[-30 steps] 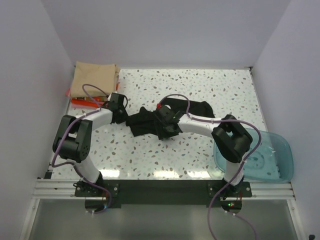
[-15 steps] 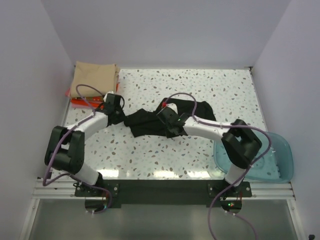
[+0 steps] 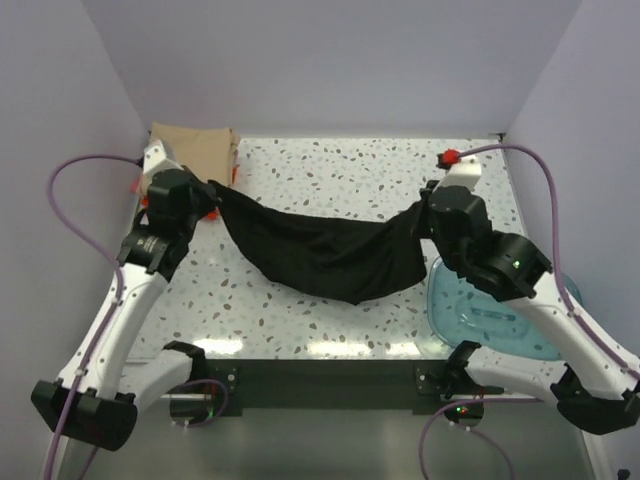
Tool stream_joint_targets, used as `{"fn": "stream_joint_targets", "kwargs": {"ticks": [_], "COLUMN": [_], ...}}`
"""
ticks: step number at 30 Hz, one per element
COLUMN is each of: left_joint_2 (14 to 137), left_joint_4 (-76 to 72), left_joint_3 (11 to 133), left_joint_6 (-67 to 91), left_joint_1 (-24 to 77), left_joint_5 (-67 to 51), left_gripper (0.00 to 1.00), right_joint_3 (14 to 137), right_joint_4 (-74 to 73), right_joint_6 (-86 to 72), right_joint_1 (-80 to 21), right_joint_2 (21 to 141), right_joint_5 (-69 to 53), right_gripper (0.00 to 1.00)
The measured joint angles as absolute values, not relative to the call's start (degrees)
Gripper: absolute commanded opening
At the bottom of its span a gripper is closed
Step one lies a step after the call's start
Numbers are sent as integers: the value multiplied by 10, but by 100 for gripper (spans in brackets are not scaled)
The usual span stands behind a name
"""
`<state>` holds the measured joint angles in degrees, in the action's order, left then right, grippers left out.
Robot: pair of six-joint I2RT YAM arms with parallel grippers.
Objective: Fold and stack the t-shirts
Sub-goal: Flatten the tshirt out
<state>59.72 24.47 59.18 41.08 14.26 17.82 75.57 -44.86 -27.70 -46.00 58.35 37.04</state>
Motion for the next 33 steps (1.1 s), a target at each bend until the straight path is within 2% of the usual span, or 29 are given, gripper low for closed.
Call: {"fn": "stream_joint_targets", "kwargs": {"ticks": [7, 14, 17, 20, 23, 26, 29, 33], "left_joint_2": [526, 542, 600, 700, 821, 944, 1000, 975], "left_joint_4": [287, 298, 301, 301, 304, 329, 336, 331], "left_joint_3": [723, 759, 787, 867, 995, 1175, 1288, 1303], "left_joint_6": [404, 397, 391, 377, 363, 353, 349, 349], "left_joint_1": [143, 143, 139, 123, 111, 106, 102, 90], "left_joint_5": [250, 291, 292, 266, 227, 187, 156, 131], "left_gripper": [0, 0, 0, 0, 0, 0, 0, 0], "right_joint_3": [888, 995, 1022, 1084, 1236, 1409, 1434, 1378], "right_joint_4": [-486, -476, -467, -462, -472, -488, -469, -436], "right_joint_6": [-227, -173, -160, -145, -134, -126, -126, -126], "right_joint_1": [-449, -416, -338, -263, -224, -200, -182, -172], "right_joint_2": [587, 636, 685, 778, 913, 1031, 1037, 961], "right_joint_5": [435, 434, 376, 304, 241, 192, 149, 129], "right_gripper": [0, 0, 0, 0, 0, 0, 0, 0]}}
